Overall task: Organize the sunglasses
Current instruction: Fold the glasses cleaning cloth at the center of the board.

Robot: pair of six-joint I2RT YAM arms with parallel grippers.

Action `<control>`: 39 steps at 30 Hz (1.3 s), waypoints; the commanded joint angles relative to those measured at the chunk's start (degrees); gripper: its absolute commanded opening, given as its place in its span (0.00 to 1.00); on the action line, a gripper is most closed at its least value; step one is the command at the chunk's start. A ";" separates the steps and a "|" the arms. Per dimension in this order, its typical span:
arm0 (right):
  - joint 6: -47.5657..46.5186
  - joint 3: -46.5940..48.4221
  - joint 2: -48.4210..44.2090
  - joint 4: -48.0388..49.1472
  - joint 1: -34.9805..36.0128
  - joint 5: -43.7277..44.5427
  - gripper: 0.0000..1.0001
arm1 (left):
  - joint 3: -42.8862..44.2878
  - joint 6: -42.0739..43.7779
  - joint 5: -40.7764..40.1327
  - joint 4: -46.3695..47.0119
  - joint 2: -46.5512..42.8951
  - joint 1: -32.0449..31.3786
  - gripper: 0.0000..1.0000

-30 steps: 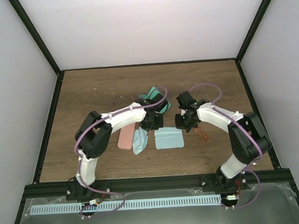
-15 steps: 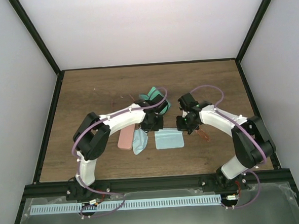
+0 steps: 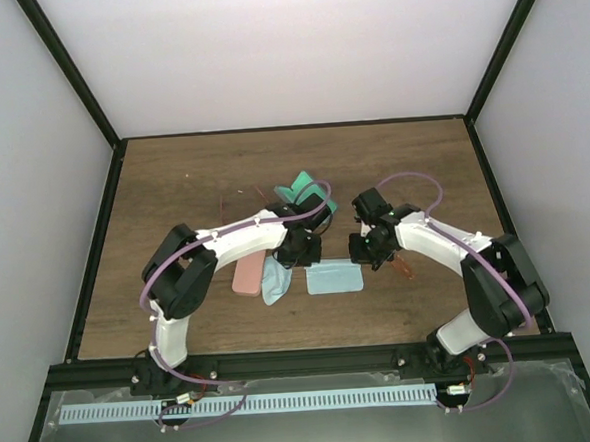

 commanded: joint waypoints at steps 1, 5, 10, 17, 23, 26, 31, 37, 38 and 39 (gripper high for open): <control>0.78 -0.38 -2.29 -1.35 0.57 0.02 0.01 | -0.41 0.37 -0.14 -0.37 -2.50 -0.31 0.04; 1.03 -0.62 -2.79 -1.75 0.66 0.18 0.01 | -0.33 0.66 0.12 -0.53 -2.69 -0.42 0.04; 1.23 -1.00 -3.18 -1.79 0.87 -0.25 0.01 | -0.39 0.94 0.29 -0.71 -2.63 -1.07 0.04; 1.62 -1.27 -3.92 -2.11 1.28 -0.29 0.01 | -0.42 1.08 0.42 -0.88 -2.53 -1.64 0.04; 1.48 -1.34 -4.40 -2.45 1.34 -0.22 0.01 | -0.86 1.32 0.74 -1.45 -2.35 -1.91 0.04; 1.35 -1.58 -4.89 -2.87 1.37 -0.25 0.01 | -1.16 1.44 0.84 -1.40 -2.56 -2.00 0.04; 1.36 -2.84 -5.91 -2.96 1.41 -0.55 0.01 | -1.59 1.43 1.32 -1.39 -2.36 -2.35 0.04; 1.76 -4.17 -6.80 -2.90 1.45 -0.95 0.01 | -2.17 1.49 1.72 -1.01 -2.26 -2.46 0.04; 1.76 -4.34 -7.05 -2.89 1.52 -1.02 0.01 | -2.25 1.49 1.82 -1.01 -2.37 -2.42 0.04; 1.81 -4.47 -7.21 -2.97 1.54 -1.04 0.01 | -2.30 1.49 1.85 -0.96 -2.43 -2.45 0.04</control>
